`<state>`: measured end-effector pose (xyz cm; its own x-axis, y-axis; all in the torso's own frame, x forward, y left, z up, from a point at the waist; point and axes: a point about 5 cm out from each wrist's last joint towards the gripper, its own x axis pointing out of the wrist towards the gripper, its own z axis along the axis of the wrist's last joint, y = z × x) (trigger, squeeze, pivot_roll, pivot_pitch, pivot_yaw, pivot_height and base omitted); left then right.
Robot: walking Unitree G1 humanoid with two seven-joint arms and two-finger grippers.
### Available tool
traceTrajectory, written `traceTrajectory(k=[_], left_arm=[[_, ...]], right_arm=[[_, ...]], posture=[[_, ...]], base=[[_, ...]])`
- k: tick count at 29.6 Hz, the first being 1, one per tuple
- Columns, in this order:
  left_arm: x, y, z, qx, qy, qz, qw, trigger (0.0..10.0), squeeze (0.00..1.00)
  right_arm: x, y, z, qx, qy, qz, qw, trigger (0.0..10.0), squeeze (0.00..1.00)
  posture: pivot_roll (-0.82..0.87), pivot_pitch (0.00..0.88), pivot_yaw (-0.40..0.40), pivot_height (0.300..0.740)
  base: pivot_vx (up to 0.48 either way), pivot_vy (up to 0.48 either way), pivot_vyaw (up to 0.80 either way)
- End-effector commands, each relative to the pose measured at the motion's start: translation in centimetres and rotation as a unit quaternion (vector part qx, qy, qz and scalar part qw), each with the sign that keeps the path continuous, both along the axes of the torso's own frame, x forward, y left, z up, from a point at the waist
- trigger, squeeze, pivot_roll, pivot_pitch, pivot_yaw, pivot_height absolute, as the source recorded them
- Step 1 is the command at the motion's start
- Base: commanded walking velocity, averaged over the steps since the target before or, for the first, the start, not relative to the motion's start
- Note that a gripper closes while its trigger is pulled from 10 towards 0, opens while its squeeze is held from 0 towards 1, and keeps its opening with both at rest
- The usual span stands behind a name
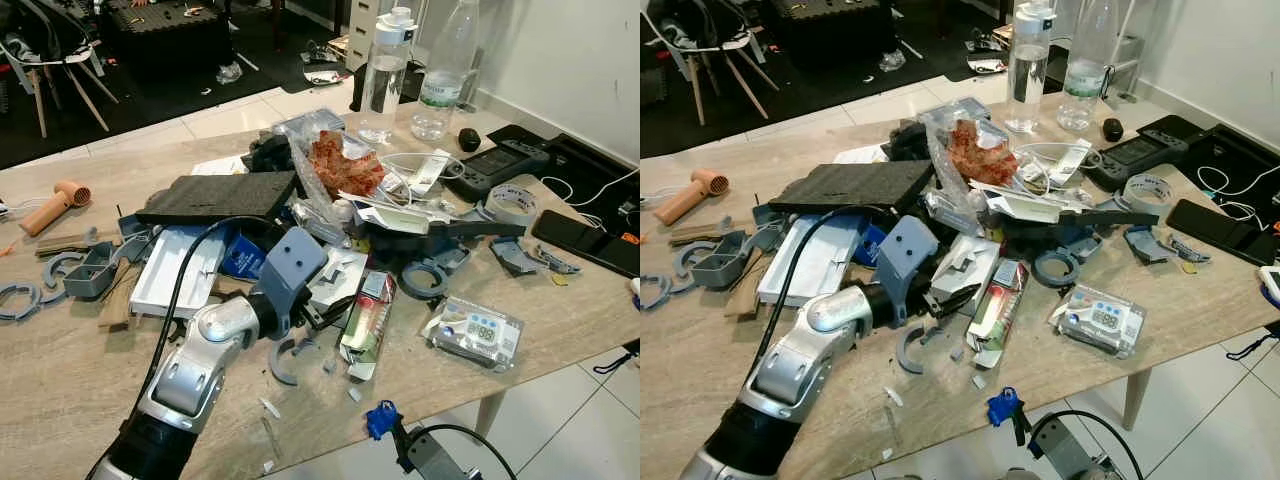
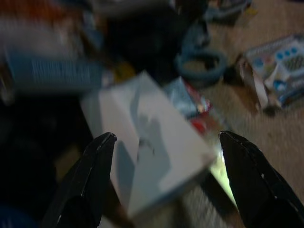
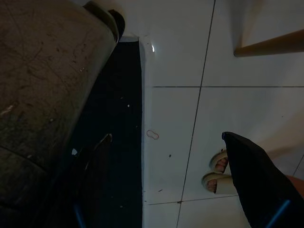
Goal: Picking trash to rubbish bin
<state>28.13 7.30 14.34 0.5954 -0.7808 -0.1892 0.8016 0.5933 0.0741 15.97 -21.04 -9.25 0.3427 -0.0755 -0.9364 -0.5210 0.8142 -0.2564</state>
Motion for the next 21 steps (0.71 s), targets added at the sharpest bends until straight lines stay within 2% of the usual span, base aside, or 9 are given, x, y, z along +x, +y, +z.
traceTrajectory(k=[1, 5, 10, 21], left_arm=[[-0.08, 0.37, -0.54, 0.002, 0.029, 0.02, 0.999, 10.0, 0.0], [0.1, 0.61, -1.03, 0.007, 0.056, 0.056, 0.997, 10.0, 0.0], [0.33, 0.46, -1.18, 0.011, 0.067, 0.091, 0.993, 10.0, 0.0], [0.05, -0.26, -1.5, 0.018, 0.092, 0.105, 0.99, 10.0, 0.0]], right_arm=[[-0.57, 0.34, -0.29, 0.006, 0.012, 0.0, 1.0, 10.0, 0.0], [-0.71, 0.6, -0.38, 0.008, 0.013, 0.0, 1.0, 10.0, 0.0], [-0.72, 0.71, -0.41, 0.009, 0.013, 0.0, 1.0, 10.0, 0.0], [-0.71, 0.64, -0.39, 0.008, 0.014, 0.002, 1.0, 10.0, 0.0]], posture=[[0.03, 0.106, 0.035, 0.74], [0.03, 0.106, 0.035, 0.74], [0.03, 0.106, 0.035, 0.74], [0.04, 0.112, 0.035, 0.74]], base=[[0.0, 0.0, 0.0], [0.0, 0.0, 0.0], [0.0, 0.0, 0.0], [0.0, 0.0, 0.0]])
